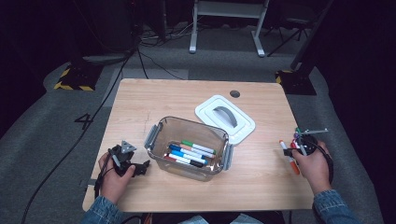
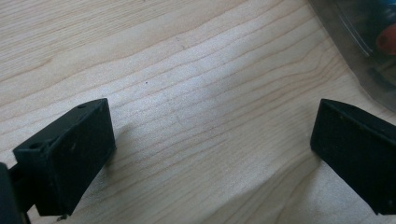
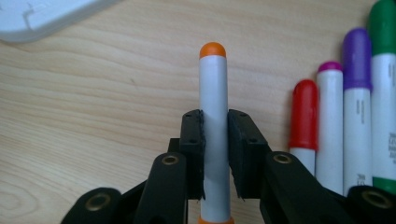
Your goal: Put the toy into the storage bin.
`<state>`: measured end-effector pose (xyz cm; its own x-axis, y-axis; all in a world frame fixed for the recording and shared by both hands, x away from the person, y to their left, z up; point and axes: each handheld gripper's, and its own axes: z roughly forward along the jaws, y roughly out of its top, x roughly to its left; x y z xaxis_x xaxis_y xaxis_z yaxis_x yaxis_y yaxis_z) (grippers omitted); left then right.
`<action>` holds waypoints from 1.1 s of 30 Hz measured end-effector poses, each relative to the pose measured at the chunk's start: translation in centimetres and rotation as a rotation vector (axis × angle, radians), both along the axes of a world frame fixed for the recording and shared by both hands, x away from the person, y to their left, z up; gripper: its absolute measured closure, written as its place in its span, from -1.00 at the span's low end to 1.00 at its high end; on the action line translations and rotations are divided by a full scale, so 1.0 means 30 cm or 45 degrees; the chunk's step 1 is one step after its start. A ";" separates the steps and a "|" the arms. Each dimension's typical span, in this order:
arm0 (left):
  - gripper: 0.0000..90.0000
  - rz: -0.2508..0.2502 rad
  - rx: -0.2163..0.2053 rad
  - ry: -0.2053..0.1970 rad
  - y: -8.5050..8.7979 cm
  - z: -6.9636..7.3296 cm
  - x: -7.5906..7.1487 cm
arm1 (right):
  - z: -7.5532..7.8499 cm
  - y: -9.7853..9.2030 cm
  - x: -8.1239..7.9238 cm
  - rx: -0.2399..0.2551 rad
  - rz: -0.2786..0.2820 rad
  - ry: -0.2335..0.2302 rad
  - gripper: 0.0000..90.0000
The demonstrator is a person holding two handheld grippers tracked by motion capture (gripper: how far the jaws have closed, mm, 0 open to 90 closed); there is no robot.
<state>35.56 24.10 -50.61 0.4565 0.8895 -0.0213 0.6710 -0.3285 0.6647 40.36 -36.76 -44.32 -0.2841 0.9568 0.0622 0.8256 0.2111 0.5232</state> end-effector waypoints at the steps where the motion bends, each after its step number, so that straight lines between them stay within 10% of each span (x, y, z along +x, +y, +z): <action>1: -1.00 0.000 0.000 0.000 0.000 0.000 0.000 | 0.000 0.000 0.000 0.000 0.000 0.000 0.72; 33: -1.00 -0.001 -0.001 -0.001 0.000 0.000 0.001 | 0.359 0.380 0.032 0.134 0.400 -0.228 0.72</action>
<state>35.60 24.10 -50.62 0.4570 0.8892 -0.0217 0.6703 -0.3282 0.6656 41.32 -25.36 -33.54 -0.5779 0.8123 0.0785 0.6225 0.3767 0.6860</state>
